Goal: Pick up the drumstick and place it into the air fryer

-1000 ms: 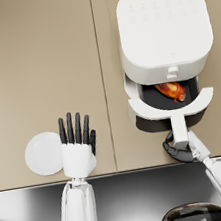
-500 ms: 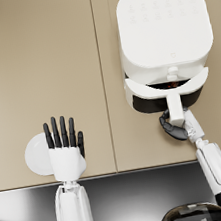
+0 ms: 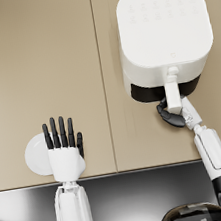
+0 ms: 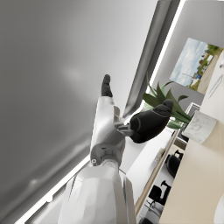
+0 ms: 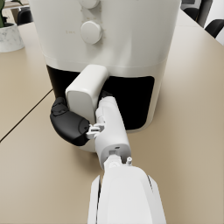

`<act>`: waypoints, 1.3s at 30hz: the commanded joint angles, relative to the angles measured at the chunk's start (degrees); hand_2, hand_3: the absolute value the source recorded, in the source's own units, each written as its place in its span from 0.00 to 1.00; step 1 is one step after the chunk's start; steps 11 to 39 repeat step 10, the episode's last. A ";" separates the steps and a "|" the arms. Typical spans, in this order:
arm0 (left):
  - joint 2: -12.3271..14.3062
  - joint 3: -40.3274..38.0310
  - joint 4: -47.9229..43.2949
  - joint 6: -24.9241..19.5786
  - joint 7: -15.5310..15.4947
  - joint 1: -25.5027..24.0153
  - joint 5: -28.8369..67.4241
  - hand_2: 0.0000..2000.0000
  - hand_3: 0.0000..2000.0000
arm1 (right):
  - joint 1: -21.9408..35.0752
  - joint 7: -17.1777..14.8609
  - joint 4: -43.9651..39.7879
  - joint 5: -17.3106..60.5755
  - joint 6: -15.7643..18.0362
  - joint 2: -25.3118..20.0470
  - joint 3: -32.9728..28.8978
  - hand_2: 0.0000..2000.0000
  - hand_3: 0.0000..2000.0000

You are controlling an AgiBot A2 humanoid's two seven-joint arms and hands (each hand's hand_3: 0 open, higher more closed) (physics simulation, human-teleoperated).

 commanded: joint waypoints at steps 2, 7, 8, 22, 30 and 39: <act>0.01 -0.01 0.06 0.00 0.00 -0.04 0.00 0.00 0.00 | 0.04 0.03 -0.03 -0.06 -0.01 0.07 0.12 1.00 1.00; 0.01 -0.02 0.11 0.00 0.00 -0.07 0.00 0.00 0.00 | 0.07 0.13 -0.06 -0.12 -0.06 0.11 0.20 1.00 1.00; 0.01 -0.02 0.12 0.00 0.00 -0.07 0.00 0.00 0.00 | 0.06 0.13 -0.06 -0.13 -0.06 0.11 0.20 1.00 1.00; 0.01 -0.02 0.12 0.00 0.00 -0.07 0.00 0.00 0.00 | 0.06 0.13 -0.06 -0.13 -0.07 0.11 0.20 1.00 1.00; 0.01 -0.02 0.12 0.00 0.00 -0.07 0.00 0.00 0.00 | 0.06 0.13 -0.06 -0.13 -0.07 0.11 0.20 1.00 1.00; 0.01 -0.02 0.12 0.00 0.00 -0.07 0.00 0.00 0.00 | 0.06 0.13 -0.06 -0.13 -0.07 0.11 0.20 1.00 1.00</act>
